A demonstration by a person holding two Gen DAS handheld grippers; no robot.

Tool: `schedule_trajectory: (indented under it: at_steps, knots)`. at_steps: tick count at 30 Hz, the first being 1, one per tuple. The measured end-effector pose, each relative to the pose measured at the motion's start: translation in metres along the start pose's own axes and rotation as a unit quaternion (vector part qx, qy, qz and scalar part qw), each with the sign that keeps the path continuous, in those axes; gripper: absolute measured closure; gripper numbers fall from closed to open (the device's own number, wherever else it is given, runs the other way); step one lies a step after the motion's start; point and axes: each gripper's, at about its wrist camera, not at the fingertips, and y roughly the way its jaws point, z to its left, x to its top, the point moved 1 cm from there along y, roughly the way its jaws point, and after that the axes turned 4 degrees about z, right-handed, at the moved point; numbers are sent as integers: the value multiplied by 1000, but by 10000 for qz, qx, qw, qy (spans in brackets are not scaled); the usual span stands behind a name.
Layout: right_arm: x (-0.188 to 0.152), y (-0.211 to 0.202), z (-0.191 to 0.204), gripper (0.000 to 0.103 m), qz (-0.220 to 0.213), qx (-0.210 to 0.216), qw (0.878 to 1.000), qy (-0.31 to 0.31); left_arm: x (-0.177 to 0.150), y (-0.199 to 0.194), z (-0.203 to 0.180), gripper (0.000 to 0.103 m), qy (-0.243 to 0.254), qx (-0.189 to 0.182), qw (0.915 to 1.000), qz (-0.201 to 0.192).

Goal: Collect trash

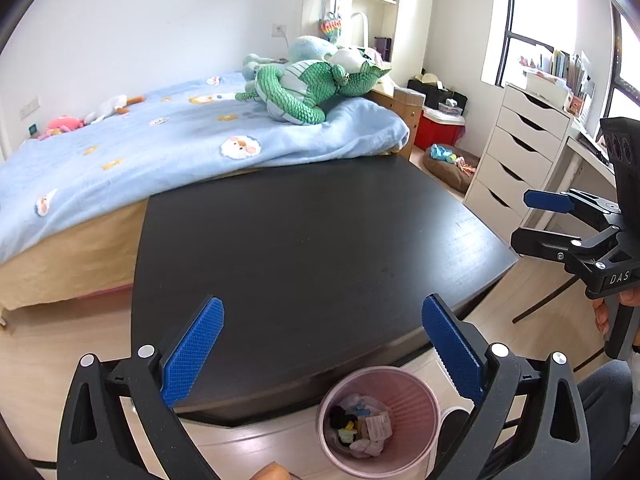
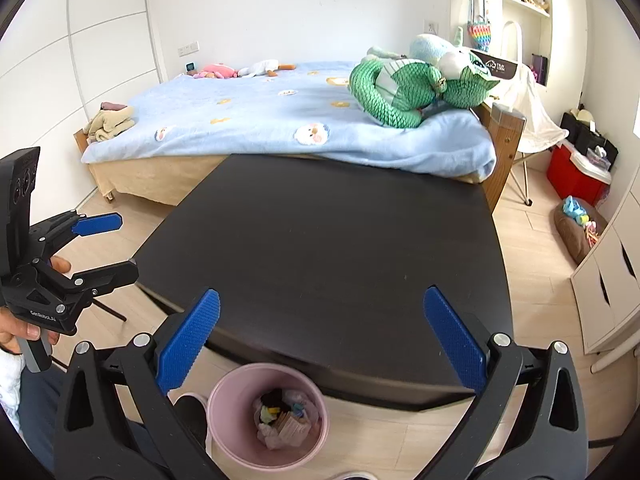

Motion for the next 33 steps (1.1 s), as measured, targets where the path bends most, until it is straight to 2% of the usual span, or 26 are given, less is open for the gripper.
schedule_trajectory:
  at_steps: [4, 10, 13, 33]
  knots:
    - [-1, 5, -5, 3, 2, 19, 10000, 62, 3, 4, 5, 6, -80, -101, 9999, -100]
    - [-8, 18, -6, 3, 176, 55, 9998, 20, -5, 18, 6, 6, -16, 10, 9999, 156]
    - [-10, 20, -3, 3, 194, 57, 9998, -24, -6, 19, 8, 6, -95, -60, 9998, 187]
    - [-13, 17, 0, 3, 145, -49, 9998, -100, -4, 19, 4, 6, -221, -94, 9996, 134]
